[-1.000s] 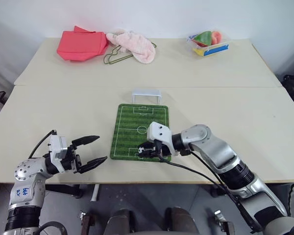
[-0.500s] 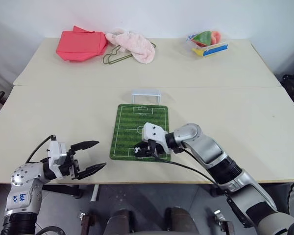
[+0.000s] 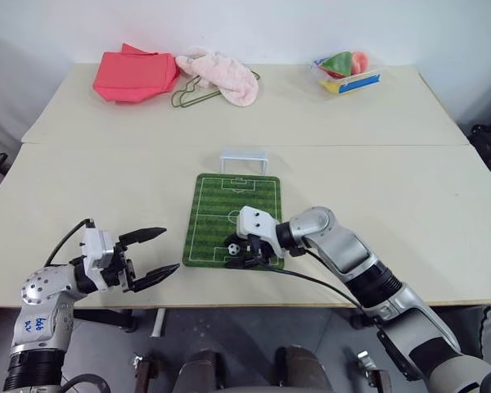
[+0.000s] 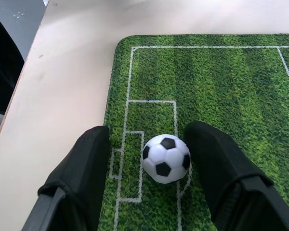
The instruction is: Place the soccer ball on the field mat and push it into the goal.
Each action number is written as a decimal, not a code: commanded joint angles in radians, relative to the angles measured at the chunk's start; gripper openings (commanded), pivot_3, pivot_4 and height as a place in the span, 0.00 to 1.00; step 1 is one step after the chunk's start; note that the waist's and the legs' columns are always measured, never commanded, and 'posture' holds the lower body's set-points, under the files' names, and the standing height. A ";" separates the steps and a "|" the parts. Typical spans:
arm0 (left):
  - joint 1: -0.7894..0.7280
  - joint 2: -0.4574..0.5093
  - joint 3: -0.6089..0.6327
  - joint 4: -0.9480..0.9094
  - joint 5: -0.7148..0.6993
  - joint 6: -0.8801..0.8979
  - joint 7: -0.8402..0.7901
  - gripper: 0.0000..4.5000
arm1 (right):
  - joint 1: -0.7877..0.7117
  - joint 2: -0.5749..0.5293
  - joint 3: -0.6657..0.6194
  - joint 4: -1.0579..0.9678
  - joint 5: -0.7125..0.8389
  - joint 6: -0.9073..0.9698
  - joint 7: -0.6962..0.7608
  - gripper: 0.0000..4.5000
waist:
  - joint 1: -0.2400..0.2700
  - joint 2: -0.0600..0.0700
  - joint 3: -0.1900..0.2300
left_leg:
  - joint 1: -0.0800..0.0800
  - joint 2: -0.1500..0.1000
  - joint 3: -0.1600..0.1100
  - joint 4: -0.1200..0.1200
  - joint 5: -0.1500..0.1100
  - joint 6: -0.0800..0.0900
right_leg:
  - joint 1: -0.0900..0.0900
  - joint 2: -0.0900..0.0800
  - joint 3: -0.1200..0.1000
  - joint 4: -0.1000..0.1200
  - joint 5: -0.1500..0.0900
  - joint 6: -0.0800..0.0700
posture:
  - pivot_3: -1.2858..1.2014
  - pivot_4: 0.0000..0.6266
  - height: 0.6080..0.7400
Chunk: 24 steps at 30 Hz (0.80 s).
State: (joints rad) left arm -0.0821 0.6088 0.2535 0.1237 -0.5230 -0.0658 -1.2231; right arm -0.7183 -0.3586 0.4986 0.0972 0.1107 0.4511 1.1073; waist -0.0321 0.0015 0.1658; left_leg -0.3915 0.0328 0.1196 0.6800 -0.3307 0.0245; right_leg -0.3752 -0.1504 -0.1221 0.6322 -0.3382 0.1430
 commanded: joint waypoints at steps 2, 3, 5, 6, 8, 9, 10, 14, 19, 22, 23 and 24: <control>-0.011 0.001 0.002 -0.008 -0.003 -0.011 0.001 1.00 | -0.038 -0.011 -0.051 -0.087 0.031 0.030 0.013 0.61 | -0.001 0.000 0.000 | 0.000 0.000 0.000 0.000 0.000 0.000 | 0.000 0.000 0.000 0.000 0.000 0.000 | 0.52 0.24 1.00; -0.012 0.001 0.002 -0.007 -0.003 -0.011 0.000 1.00 | -0.054 -0.007 -0.069 -0.100 0.044 0.058 0.006 0.61 | -0.001 0.000 0.000 | 0.000 0.000 0.000 0.000 0.000 0.000 | 0.000 0.000 0.000 0.000 0.000 0.000 | 0.52 0.24 1.00; -0.013 0.002 0.002 -0.005 -0.005 -0.011 -0.003 1.00 | -0.087 -0.006 -0.106 -0.142 0.079 0.134 -0.001 0.61 | -0.001 0.000 0.000 | 0.000 0.000 0.000 0.000 0.000 0.000 | 0.000 0.000 0.000 0.000 0.000 0.000 | 0.52 0.24 1.00; -0.013 0.002 0.002 -0.005 -0.006 -0.011 -0.004 1.00 | -0.095 -0.009 -0.116 -0.160 0.092 0.161 -0.001 0.61 | -0.001 0.000 0.000 | 0.000 0.000 0.000 0.000 0.000 0.000 | 0.000 0.000 0.000 0.000 0.000 0.000 | 0.52 0.24 1.00; -0.011 0.001 0.001 -0.007 -0.009 -0.008 -0.006 1.00 | -0.074 -0.040 -0.129 -0.227 0.124 0.176 0.029 0.53 | 0.000 0.000 0.000 | 0.000 0.001 0.000 0.000 0.000 0.000 | 0.000 0.000 0.000 0.000 0.000 0.000 | 0.52 0.24 1.00; -0.010 0.003 0.000 -0.007 -0.013 -0.004 -0.012 1.00 | -0.037 -0.067 -0.121 -0.275 0.131 0.181 0.041 0.47 | 0.001 0.000 0.000 | 0.000 0.001 -0.001 0.000 0.000 0.000 | 0.000 0.000 0.000 0.000 0.000 0.000 | 0.52 0.24 1.00; -0.009 0.003 -0.001 -0.007 -0.016 -0.001 -0.016 1.00 | -0.010 -0.086 -0.113 -0.308 0.136 0.186 0.048 0.40 | 0.006 -0.001 0.000 | 0.000 0.001 -0.001 0.000 0.000 0.000 | 0.000 0.000 0.000 0.000 0.000 0.000 | 0.52 0.24 1.00; -0.014 0.005 -0.001 0.003 -0.010 -0.004 -0.020 1.00 | 0.038 -0.106 -0.089 -0.346 0.134 0.197 0.034 0.11 | 0.004 -0.002 0.000 | -0.001 -0.001 -0.002 0.000 -0.001 0.001 | 0.001 -0.001 0.000 -0.001 0.000 0.000 | 0.52 0.24 1.00; -0.021 0.007 -0.002 0.007 -0.009 -0.002 -0.020 1.00 | 0.080 -0.080 -0.048 -0.361 0.135 0.228 0.004 0.01 | -0.001 -0.002 0.000 | 0.000 -0.001 0.000 0.000 -0.002 0.000 | 0.000 0.001 -0.001 -0.001 0.000 0.000 | 0.52 0.24 1.00; -0.019 0.009 -0.002 0.005 -0.008 0.000 -0.020 1.00 | 0.089 -0.058 -0.032 -0.348 0.132 0.254 -0.022 0.01 | 0.001 -0.002 0.000 | 0.000 -0.001 0.000 0.000 -0.002 0.000 | 0.000 0.001 -0.001 -0.001 0.000 0.000 | 0.52 0.24 1.00; -0.018 0.009 -0.001 0.002 -0.009 0.001 -0.019 1.00 | 0.089 -0.051 -0.027 -0.339 0.130 0.259 -0.030 0.01 | 0.001 -0.002 0.000 | 0.000 -0.001 0.000 0.000 -0.002 0.000 | 0.000 0.001 -0.001 -0.001 0.000 0.000 | 0.52 0.24 1.00; -0.017 0.010 -0.001 0.001 -0.009 0.002 -0.019 1.00 | 0.089 -0.046 -0.024 -0.333 0.128 0.262 -0.036 0.01 | 0.002 -0.002 0.000 | 0.000 -0.001 0.000 0.000 -0.002 0.000 | 0.000 0.001 -0.001 -0.001 0.000 0.000 | 0.52 0.24 1.00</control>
State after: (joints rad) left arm -0.1020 0.6089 0.2446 0.1338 -0.5234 -0.0638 -1.2366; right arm -0.6226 -0.4102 0.4774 -0.2268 0.2293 0.7064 1.0850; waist -0.0305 -0.0009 0.1661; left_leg -0.3919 0.0320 0.1196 0.6805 -0.3325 0.0248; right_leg -0.3751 -0.1499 -0.1227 0.6312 -0.3382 0.1430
